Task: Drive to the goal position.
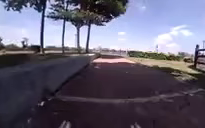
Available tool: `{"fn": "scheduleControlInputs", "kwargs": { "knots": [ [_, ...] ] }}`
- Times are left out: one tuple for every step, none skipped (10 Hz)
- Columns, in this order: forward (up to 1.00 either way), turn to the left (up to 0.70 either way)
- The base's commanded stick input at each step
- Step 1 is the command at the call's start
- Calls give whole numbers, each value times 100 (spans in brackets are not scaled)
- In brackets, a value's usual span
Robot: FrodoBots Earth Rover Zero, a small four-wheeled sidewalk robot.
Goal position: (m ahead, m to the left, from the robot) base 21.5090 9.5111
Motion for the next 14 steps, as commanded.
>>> {"fn": "scheduleControlInputs", "kwargs": {
  "knots": [
    [70, 0],
    [70, 0],
    [70, 0],
    [70, 0],
    [70, 0],
    [70, 0],
    [70, 0],
    [70, 0],
    [70, 0],
    [70, 0],
    [70, 0],
    [70, 0],
    [70, 0],
    [70, 0]
  ]
}}
